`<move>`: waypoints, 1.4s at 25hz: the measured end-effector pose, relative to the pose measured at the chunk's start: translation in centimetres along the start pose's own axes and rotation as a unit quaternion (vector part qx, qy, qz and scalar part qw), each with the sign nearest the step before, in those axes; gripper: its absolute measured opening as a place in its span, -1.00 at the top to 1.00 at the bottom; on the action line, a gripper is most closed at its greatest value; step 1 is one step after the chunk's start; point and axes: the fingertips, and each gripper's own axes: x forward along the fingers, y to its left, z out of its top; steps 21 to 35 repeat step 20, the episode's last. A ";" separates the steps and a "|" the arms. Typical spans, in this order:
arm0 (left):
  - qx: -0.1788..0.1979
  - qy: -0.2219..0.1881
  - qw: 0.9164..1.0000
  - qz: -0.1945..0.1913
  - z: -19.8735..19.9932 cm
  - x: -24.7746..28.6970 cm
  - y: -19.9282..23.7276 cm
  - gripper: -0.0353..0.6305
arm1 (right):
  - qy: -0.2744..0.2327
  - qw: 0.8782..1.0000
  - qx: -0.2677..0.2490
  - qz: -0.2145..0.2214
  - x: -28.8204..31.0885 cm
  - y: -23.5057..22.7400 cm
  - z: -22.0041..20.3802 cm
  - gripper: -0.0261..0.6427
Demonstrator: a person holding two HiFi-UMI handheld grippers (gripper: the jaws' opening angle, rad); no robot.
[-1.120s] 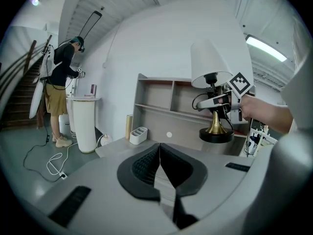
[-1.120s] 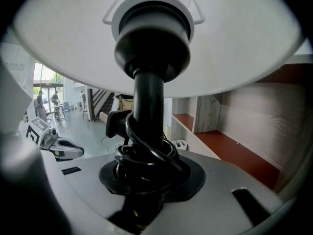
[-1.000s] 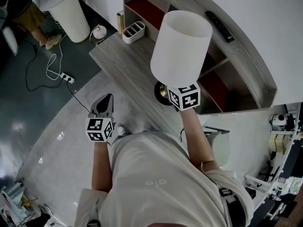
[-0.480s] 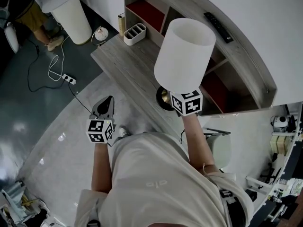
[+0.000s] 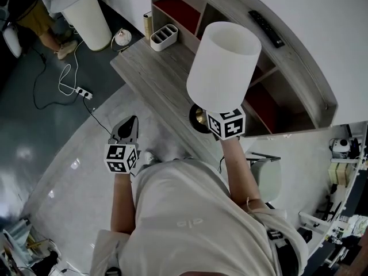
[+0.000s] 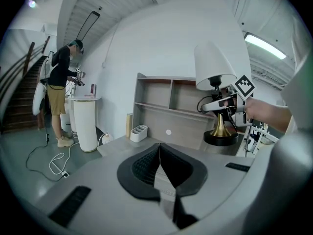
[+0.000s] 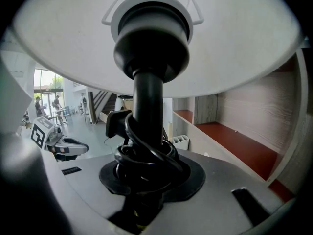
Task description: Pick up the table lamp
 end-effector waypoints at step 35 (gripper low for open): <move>-0.005 0.005 1.000 -0.014 -1.0 -0.3 0.1 0.85 | 0.010 1.000 0.015 -0.006 0.1 0.8 -1.8 0.51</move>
